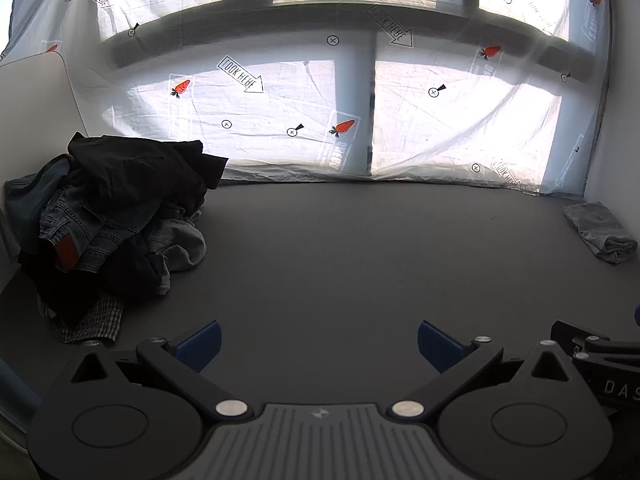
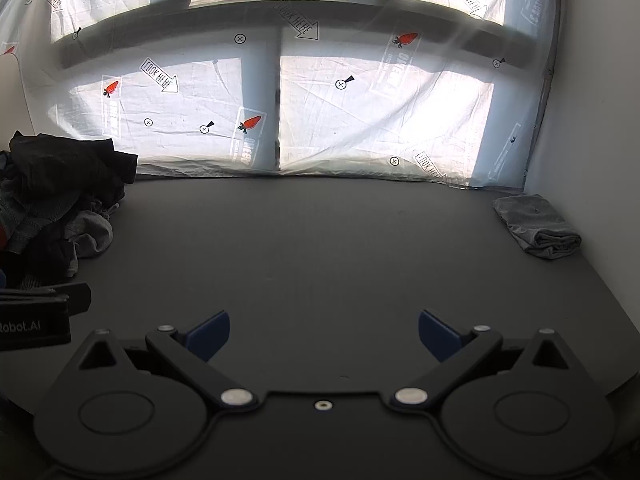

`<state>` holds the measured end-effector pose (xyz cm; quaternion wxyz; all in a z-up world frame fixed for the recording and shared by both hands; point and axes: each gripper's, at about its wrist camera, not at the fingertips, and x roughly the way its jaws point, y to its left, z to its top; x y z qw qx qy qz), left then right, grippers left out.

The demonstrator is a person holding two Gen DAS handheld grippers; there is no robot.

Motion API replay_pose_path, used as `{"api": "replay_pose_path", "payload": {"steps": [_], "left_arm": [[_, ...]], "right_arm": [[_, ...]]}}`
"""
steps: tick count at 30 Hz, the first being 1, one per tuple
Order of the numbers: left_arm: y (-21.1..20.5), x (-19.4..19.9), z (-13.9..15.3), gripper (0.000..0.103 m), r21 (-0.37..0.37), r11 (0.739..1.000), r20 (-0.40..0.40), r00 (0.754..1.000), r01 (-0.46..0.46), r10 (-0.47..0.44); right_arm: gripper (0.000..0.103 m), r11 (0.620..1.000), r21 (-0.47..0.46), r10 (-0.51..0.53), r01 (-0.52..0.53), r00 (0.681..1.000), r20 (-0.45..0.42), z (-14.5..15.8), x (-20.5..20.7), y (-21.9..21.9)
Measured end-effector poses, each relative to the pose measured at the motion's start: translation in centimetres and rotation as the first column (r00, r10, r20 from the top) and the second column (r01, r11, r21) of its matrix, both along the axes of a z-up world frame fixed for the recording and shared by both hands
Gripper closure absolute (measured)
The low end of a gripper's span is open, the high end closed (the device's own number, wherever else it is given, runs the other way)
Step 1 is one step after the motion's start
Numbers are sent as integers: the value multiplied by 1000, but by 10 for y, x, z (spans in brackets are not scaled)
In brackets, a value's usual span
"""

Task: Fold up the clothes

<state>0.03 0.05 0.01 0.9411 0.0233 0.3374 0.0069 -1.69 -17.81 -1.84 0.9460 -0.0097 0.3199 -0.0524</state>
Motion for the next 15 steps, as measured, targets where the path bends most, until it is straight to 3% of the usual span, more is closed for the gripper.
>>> {"api": "replay_pose_path", "payload": {"steps": [15], "left_arm": [[6, -1, 1, 0, -4, 1000, 5, 1000, -10, 10]], "right_arm": [[1, 1000, -5, 5, -5, 1000, -1, 5, 3, -1]]}}
